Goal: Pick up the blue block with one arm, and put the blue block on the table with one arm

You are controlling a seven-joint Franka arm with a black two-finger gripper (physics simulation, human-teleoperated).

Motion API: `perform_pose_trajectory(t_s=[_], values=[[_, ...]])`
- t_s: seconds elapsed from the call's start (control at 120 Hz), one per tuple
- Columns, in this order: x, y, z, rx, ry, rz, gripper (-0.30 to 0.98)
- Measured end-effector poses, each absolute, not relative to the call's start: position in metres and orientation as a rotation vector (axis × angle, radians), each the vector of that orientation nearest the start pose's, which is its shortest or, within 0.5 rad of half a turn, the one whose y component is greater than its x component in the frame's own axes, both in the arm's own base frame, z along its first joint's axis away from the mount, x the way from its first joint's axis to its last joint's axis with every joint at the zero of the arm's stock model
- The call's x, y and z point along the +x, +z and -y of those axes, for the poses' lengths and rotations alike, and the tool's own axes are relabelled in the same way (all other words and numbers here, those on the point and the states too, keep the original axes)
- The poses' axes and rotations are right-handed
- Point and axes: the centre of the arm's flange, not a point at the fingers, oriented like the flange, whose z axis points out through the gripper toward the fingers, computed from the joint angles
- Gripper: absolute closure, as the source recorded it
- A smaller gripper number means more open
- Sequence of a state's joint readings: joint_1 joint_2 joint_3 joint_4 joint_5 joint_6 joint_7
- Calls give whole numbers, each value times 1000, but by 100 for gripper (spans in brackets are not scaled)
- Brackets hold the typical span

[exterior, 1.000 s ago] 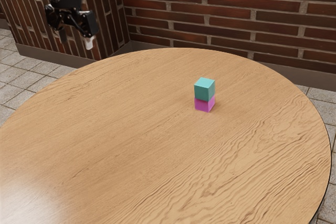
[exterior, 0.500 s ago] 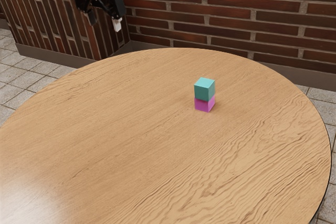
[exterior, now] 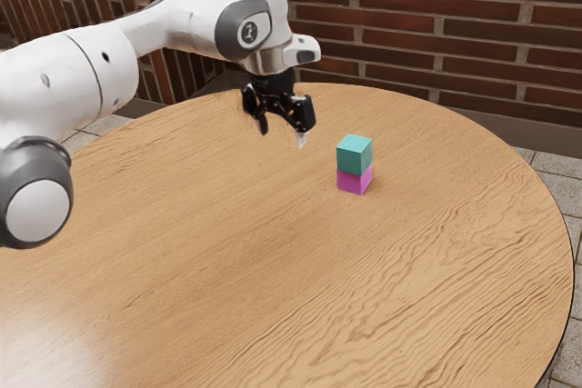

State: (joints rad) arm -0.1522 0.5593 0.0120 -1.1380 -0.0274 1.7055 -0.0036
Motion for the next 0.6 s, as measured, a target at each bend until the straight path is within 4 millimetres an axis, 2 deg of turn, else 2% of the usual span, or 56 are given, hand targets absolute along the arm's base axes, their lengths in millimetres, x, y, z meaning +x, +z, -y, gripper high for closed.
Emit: perform_pose_trajectory(t_s=[0.075, 0.167, 0.242, 0.325, 0.383, 0.6], values=[[721, 476, 131, -3175, -107, -258, 0], [737, 469, 150, -3198, -209, -278, 0], [747, 451, 159, -3205, -242, -285, 0], [755, 421, 164, -3197, -241, -283, 0], [759, 410, 165, -3187, -253, -279, 0], [767, 398, 164, -3184, -320, -271, 0]])
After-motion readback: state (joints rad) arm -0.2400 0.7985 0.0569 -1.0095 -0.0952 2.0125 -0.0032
